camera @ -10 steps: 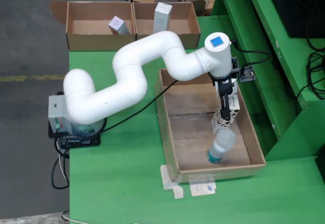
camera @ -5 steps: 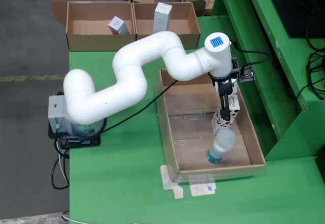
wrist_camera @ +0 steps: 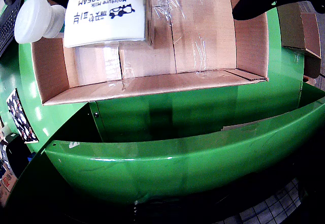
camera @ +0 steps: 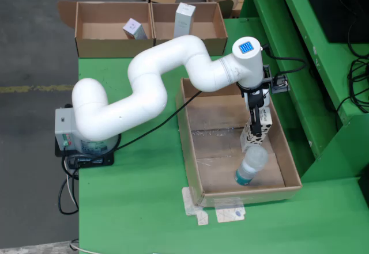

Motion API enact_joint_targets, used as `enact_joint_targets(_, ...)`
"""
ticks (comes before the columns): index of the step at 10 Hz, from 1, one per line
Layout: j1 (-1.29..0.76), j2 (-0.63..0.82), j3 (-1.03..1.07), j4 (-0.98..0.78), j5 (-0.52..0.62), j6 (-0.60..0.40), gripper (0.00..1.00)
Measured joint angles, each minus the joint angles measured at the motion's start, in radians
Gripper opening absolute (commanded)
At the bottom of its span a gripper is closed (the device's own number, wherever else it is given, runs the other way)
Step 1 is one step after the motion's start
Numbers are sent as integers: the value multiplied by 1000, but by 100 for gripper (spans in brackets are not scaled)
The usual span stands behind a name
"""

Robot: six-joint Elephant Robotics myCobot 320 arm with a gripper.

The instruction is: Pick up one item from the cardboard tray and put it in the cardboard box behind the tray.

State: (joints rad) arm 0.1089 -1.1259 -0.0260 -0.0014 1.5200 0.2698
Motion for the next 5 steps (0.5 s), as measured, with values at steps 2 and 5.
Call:
enact_joint_targets(2, 0, 0, 0, 0, 0, 0, 70)
enact_joint_targets(5, -5, 0, 0, 0, -8, 0, 40)
